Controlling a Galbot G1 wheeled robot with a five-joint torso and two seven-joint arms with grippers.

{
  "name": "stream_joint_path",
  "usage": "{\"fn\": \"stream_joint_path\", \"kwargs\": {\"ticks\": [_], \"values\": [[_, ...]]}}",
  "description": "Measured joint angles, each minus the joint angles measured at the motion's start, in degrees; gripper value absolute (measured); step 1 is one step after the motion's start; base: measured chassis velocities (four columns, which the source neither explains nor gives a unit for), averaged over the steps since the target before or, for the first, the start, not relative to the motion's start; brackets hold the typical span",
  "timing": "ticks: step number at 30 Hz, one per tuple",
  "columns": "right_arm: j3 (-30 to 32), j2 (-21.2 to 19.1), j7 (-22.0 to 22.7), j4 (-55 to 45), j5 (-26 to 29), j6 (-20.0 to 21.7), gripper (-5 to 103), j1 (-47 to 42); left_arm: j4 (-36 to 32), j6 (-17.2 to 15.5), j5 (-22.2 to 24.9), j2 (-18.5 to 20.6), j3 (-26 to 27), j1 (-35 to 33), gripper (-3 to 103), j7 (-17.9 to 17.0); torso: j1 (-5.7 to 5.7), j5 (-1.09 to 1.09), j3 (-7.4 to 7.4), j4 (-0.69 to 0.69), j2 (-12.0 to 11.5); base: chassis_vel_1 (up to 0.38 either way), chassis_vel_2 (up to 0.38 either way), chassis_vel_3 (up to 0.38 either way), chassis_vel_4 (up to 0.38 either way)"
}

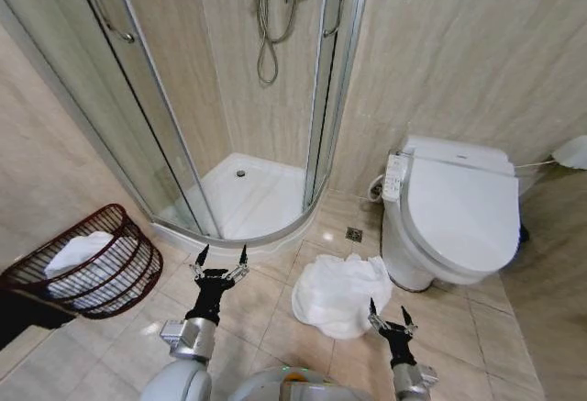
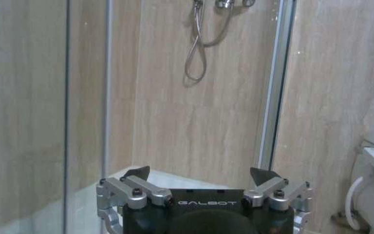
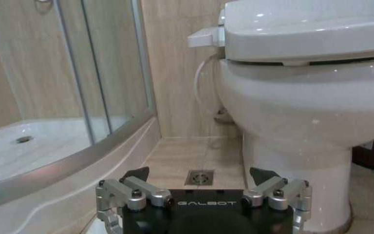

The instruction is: Discard the used towel into the hamper.

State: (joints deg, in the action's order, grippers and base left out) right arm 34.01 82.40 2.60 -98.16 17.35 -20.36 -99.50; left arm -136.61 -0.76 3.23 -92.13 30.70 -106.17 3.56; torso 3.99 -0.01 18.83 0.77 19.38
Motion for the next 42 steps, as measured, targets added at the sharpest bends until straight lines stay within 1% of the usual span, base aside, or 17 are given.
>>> {"fn": "stream_joint_path", "kwargs": {"ticks": [4, 6, 10, 14, 15, 18, 20, 22, 24, 25, 26, 27, 31, 33, 36, 37, 42], "values": [[-0.05, -0.06, 0.17, 0.84, 0.25, -1.27, 100, 0.67, 0.0, 0.0, 0.0, 0.0, 0.0, 0.0, 100, 0.0, 0.03, 0.0, 0.04, 0.0, 0.07, -0.111, 0.115, 0.096, -0.077], [-0.11, -0.09, 1.48, 2.11, 0.34, -2.49, 100, 1.8, 0.0, 0.0, 0.0, 0.0, 0.0, 0.0, 100, 0.0, 0.03, 0.01, 0.06, 0.01, 0.11, -0.08, 0.082, 0.07, -0.09], [0.04, -0.51, 1.72, 3.33, 1.47, -1.98, 100, 3.07, 0.0, 0.0, 0.0, 0.0, 0.0, 0.0, 100, 0.0, 0.05, 0.02, 0.09, 0.0, 0.15, -0.032, 0.059, 0.048, -0.061], [0.39, -3.82, -1.09, 3.82, 9.69, 3.77, 100, 5.31, 0.0, 0.0, 0.0, 0.0, 0.0, 0.0, 100, 0.0, 0.06, 0.01, 0.12, 0.0, 0.21, 0.0, 0.0, 0.0, 0.0], [0.39, -3.82, -1.09, 3.82, 9.69, 3.77, 100, 5.31, 0.0, 0.0, 0.0, 0.0, 0.0, 0.0, 100, 0.0, 0.06, 0.01, 0.12, 0.0, 0.21, 0.0, 0.0, 0.0, 0.0], [0.87, -6.5, -4.36, 5.53, 12.92, 7.09, 100, 8.05, 0.0, 0.0, 0.0, 0.0, 0.0, 0.0, 100, 0.0, 0.07, 0.01, 0.14, 0.0, 0.24, 0.0, 0.0, 0.0, 0.0], [0.85, -7.17, -4.84, 6.12, 13.95, 7.95, 100, 8.99, 0.0, 0.0, 0.0, 0.0, 0.0, 0.0, 100, 0.0, 0.07, 0.01, 0.14, 0.0, 0.25, 0.0, 0.0, 0.0, 0.0], [0.32, -8.6, -5.4, 7.41, 16.86, 9.9, 100, 10.68, 0.0, 0.0, 0.0, 0.0, 0.0, 0.0, 100, 0.0, 0.08, 0.01, 0.16, 0.01, 0.26, 0.0, 0.0, 0.0, 0.0], [0.06, -9.18, -5.85, 8.29, 17.54, 10.48, 100, 11.37, 0.0, 0.0, 0.0, 0.0, 0.0, 0.0, 100, 0.0, 0.09, 0.01, 0.17, 0.01, 0.27, 0.0, 0.0, 0.0, 0.0], [-0.3, -9.99, -7.36, 10.2, 17.56, 11.24, 100, 12.6, 0.0, 0.0, 0.0, 0.0, 0.0, 0.0, 100, 0.0, 0.09, 0.01, 0.17, 0.01, 0.27, 0.0, 0.0, 0.0, 0.0], [-0.54, -10.52, -9.03, 12.08, 16.79, 11.58, 100, 13.59, 0.0, 0.0, 0.0, -0.01, 0.0, 0.0, 100, 0.0, 0.09, 0.01, 0.18, 0.01, 0.28, 0.0, 0.0, 0.0, 0.0], [-0.54, -10.52, -9.03, 12.08, 16.79, 11.58, 100, 13.59, 0.0, 0.0, 0.0, -0.01, 0.0, 0.0, 100, 0.0, 0.09, 0.01, 0.18, 0.01, 0.28, 0.0, 0.0, 0.0, 0.0], [-1.7, -12.45, -15.7, 19.33, 12.89, 12.66, 100, 17.0, 0.0, 0.0, 0.0, -0.01, 0.0, 0.0, 100, 0.0, 0.1, 0.0, 0.19, 0.01, 0.31, 0.0, 0.0, 0.0, 0.0], [-2.01, -12.75, -16.96, 21.17, 12.07, 12.68, 100, 17.77, 0.0, 0.0, 0.0, 0.0, 0.0, 0.0, 100, 0.0, 0.1, 0.03, 0.19, 0.01, 0.32, 0.0, 0.0, 0.0, 0.0], [-2.92, -13.24, -19.84, 27.83, 7.25, 12.04, 100, 20.9, 0.0, 0.0, 0.0, 0.0, 0.0, 0.0, 100, 0.0, 0.11, 0.01, 0.2, 0.01, 0.32, 0.0, 0.0, 0.0, 0.0], [-2.92, -13.24, -19.84, 27.83, 7.25, 12.04, 100, 20.9, 0.0, 0.0, 0.0, 0.0, 0.0, 0.0, 100, 0.0, 0.11, 0.01, 0.2, 0.01, 0.32, 0.0, 0.0, 0.0, 0.0], [-4.49, -13.27, -22.93, 36.11, -1.53, 11.17, 100, 25.78, 0.0, 0.0, 0.0, 0.0, 0.0, 0.0, 100, 0.0, 0.12, 0.01, 0.21, 0.0, 0.34, 0.0, 0.0, 0.0, 0.0]]}}
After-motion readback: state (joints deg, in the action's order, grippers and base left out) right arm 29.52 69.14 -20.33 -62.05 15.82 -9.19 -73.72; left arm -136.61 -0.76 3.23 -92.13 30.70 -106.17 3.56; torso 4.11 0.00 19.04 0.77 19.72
